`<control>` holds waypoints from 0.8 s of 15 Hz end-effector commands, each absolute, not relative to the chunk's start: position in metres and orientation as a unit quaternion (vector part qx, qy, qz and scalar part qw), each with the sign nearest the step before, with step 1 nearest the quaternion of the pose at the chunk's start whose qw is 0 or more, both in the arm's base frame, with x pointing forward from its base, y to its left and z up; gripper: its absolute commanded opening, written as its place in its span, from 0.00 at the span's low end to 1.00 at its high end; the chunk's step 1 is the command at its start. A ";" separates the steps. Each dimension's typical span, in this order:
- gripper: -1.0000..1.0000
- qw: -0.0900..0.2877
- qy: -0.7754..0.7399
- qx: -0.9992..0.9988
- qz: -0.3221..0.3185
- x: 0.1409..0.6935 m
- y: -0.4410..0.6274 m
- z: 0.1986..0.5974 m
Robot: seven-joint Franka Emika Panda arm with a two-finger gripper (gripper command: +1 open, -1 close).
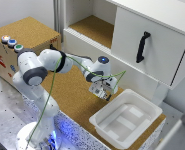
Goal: Collapse the stacked blocks
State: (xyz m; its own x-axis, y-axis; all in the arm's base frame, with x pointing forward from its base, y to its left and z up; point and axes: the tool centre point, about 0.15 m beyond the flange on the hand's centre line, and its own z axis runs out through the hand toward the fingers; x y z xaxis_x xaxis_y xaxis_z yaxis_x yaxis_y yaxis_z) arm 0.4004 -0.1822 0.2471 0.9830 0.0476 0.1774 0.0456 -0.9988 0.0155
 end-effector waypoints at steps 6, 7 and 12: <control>0.00 -0.042 0.055 0.996 0.062 0.433 -0.116 0.242; 0.00 -0.043 0.071 0.995 0.058 0.427 -0.100 0.249; 0.00 -0.039 0.137 0.990 0.007 0.357 -0.017 0.302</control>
State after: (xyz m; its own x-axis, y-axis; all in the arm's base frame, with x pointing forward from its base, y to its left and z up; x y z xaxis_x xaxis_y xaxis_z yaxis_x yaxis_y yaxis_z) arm 0.4110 -0.0860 0.2406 0.9747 0.2013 0.0972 0.2075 -0.9765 -0.0582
